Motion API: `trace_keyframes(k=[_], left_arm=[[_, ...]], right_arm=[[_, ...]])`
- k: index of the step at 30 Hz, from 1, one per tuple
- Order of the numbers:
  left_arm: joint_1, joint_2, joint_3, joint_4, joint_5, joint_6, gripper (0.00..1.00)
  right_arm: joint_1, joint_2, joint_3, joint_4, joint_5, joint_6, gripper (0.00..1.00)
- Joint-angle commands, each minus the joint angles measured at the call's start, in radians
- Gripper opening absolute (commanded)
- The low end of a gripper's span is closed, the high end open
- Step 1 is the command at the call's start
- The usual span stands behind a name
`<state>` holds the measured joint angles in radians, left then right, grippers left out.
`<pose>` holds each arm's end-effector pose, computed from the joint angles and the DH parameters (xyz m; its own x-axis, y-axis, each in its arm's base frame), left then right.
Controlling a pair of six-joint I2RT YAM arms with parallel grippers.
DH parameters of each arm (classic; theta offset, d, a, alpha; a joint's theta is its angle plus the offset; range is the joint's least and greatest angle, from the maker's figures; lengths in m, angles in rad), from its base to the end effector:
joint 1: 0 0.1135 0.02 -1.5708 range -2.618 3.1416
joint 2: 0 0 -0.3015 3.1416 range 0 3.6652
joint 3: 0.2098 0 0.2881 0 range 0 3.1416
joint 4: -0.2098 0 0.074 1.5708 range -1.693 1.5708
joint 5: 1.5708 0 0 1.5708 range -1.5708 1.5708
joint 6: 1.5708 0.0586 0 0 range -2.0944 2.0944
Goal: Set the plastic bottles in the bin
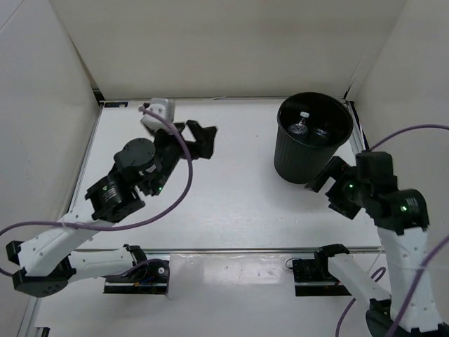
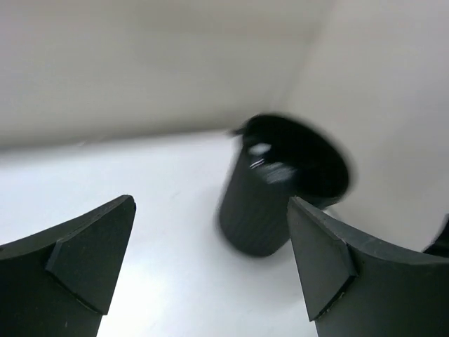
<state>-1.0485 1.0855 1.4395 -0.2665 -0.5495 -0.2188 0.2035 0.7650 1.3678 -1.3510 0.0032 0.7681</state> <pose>0.1494 -0.1983 0.5450 -0.0615 -0.2641 -0.9625 0.4776 0.8390 -0.2608 0.0958 0.0196 0.4413 -0.6180 0.5819 -0.5286 0.3192 0.8002 0.5076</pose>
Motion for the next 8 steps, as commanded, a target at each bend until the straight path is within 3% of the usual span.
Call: trace_keyframes(k=[1,4,5,6,8], left_arm=[[0.034,-0.076,-0.128,-0.363,-0.284,-0.187,1.0],[0.065,-0.176,-0.218,-0.528,-0.375,-0.337,1.0],[0.065,-0.194,-0.261,-0.665,-0.45,-0.397,1.0],[0.065,-0.223,-0.28,-0.754,-0.486,-0.568,1.0],[0.074,-0.248,-0.335,-1.014,-0.577,-0.756,1.0]], right_arm=[[0.005,0.011,-0.061,-0.093,-0.083,0.005,0.99],[0.005,-0.015,-0.088,-0.048,-0.13,-0.027,0.99],[0.005,-0.03,-0.101,-0.007,-0.149,-0.047,0.99],[0.005,-0.059,-0.101,0.013,-0.16,-0.079,0.99],[0.005,-0.069,-0.092,0.039,-0.134,-0.079,0.99]])
